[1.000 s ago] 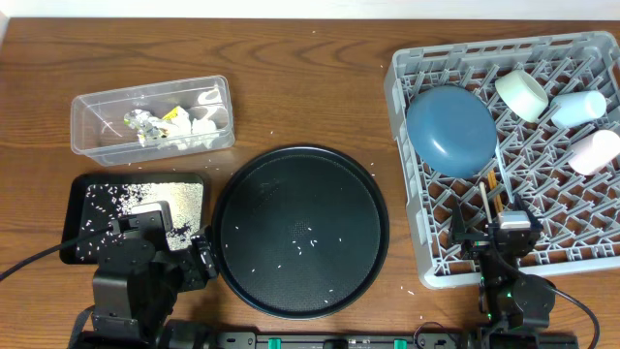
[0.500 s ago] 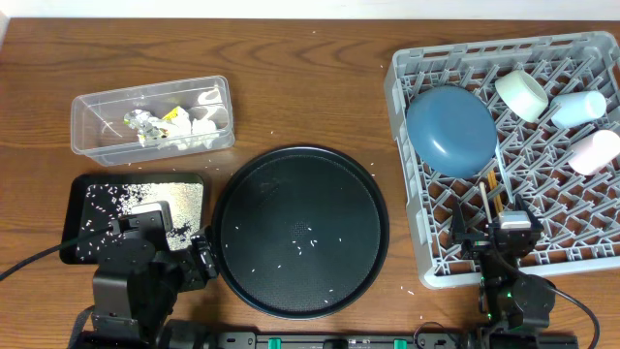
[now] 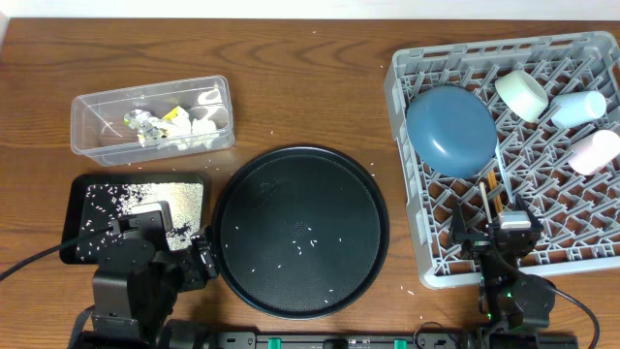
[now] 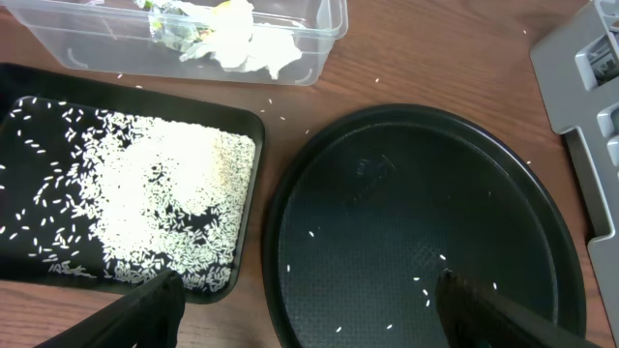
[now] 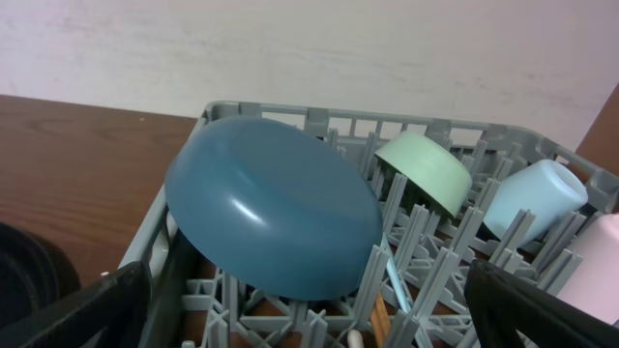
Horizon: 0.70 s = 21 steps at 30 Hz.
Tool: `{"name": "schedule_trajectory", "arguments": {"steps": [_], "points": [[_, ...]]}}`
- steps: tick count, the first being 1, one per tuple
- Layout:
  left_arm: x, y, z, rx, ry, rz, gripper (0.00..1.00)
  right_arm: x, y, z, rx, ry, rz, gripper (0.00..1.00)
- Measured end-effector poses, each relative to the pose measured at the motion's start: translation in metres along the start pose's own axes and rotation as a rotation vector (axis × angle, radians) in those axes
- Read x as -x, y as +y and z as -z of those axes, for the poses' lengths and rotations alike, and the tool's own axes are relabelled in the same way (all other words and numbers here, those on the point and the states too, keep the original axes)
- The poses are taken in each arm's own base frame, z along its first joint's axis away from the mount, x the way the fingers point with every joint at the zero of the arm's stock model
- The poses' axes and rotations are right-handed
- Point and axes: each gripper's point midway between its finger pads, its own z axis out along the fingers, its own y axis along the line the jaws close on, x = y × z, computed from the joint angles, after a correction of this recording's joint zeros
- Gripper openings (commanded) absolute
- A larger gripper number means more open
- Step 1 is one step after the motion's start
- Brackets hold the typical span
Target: Sort waste into correct bins and load items into the dishwasher rack
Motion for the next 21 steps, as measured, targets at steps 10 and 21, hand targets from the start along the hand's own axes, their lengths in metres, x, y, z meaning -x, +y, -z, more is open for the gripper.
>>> {"name": "schedule_trajectory", "arguments": {"steps": [10,21], "points": [[0.000,0.000,0.000,0.000,0.000,0.000,0.84,0.000,0.000,0.000,0.000,0.000,0.000,0.99],[-0.003,0.001,-0.005,-0.009,-0.028,-0.013,0.84,0.000,0.000,0.000,0.000,0.000,0.000,0.99]]}}
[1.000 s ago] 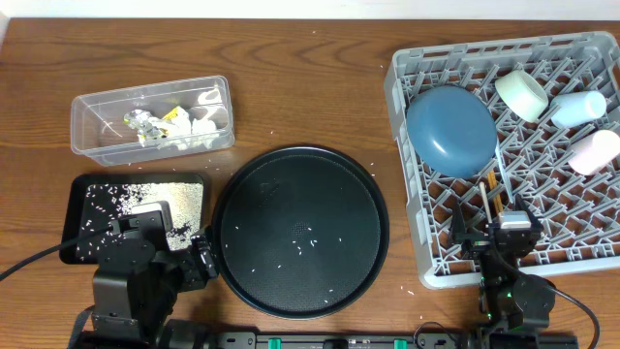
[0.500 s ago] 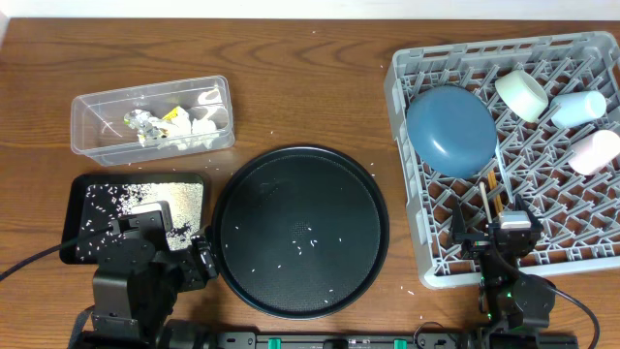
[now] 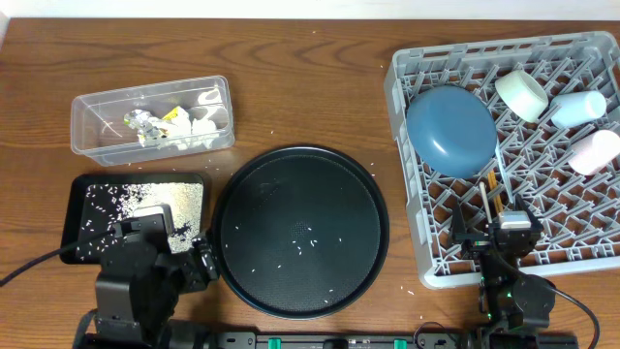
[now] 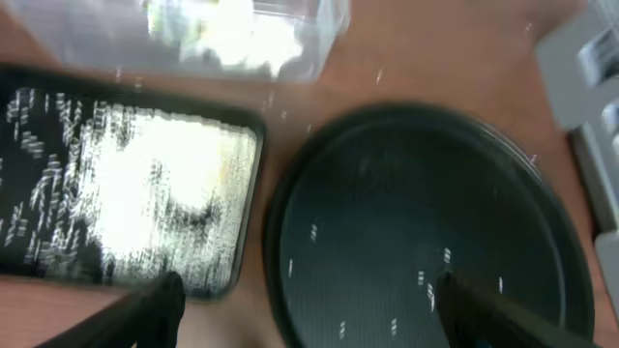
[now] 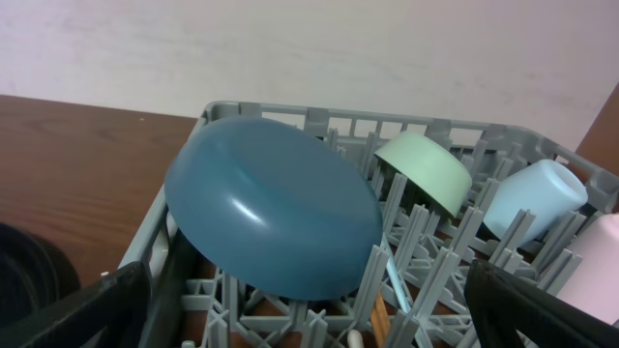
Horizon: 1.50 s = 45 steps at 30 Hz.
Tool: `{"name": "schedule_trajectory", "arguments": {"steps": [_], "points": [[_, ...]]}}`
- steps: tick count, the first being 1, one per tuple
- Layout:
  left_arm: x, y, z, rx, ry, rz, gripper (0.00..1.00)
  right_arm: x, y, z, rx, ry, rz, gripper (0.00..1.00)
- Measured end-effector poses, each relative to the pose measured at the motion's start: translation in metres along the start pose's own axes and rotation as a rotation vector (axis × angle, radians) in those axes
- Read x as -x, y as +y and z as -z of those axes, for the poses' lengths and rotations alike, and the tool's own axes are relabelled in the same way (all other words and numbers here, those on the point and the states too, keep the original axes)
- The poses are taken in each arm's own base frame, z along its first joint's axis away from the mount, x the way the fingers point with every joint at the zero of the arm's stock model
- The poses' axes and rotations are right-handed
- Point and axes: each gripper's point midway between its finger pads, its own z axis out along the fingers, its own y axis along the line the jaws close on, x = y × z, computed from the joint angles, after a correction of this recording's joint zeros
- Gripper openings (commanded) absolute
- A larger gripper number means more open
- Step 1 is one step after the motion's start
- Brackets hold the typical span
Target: Sort waste into correct bins and load items into the dishwasher rack
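The grey dishwasher rack (image 3: 407, 208) at the right holds a blue bowl (image 3: 450, 129), a green cup (image 3: 523, 94), a light blue cup (image 3: 579, 107), a pink cup (image 3: 593, 151) and a wooden utensil (image 3: 487, 199). My right gripper (image 5: 309, 324) hangs open and empty over the rack's near left corner, facing the blue bowl (image 5: 276, 208). A round black tray (image 3: 300, 231) with a few rice grains lies in the middle. Left of it are a rectangular black tray (image 3: 82, 208) of rice and a clear bin (image 3: 152, 121) of waste. My left gripper (image 4: 309, 319) is open and empty above the gap between the two trays.
Stray rice grains dot the wood around the trays. The left arm's body (image 3: 136, 281) stands at the near edge by the rice tray. The right arm's body (image 3: 513, 291) is at the near edge below the rack. A pale wall stands behind the rack (image 5: 290, 109).
The left arm has shifted a little toward the near edge, and its wrist view is now blurred by motion. The right arm and every object are where they were.
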Motion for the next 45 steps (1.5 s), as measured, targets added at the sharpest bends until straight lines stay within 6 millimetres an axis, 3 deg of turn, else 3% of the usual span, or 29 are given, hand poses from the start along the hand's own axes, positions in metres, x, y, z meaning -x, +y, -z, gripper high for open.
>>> {"name": "schedule_trajectory", "arguments": {"steps": [5,14,24,30,38,45], "points": [[0.019,-0.007,-0.015,-0.056,-0.199,-0.063,0.84,0.000,0.000,0.000,-0.001,0.000,0.000,0.99],[0.030,-0.011,-0.049,-0.122,-0.541,-0.145,0.84,0.000,-0.001,0.000,-0.003,0.000,-0.003,0.99],[0.047,-0.017,-0.048,-0.158,-0.873,-0.218,0.84,0.000,-0.001,0.000,-0.003,0.000,-0.003,0.99],[0.043,-0.016,-0.051,-0.119,-0.880,-0.302,0.84,0.000,-0.001,0.000,-0.003,0.000,-0.003,0.99],[-0.004,-0.008,-0.095,-0.107,-0.614,-0.353,0.84,0.000,-0.001,0.000,-0.003,0.000,-0.003,0.99],[-0.007,-0.008,-0.097,-0.111,-0.593,-0.356,0.84,0.000,-0.001,0.000,-0.003,0.000,-0.003,0.99]]}}
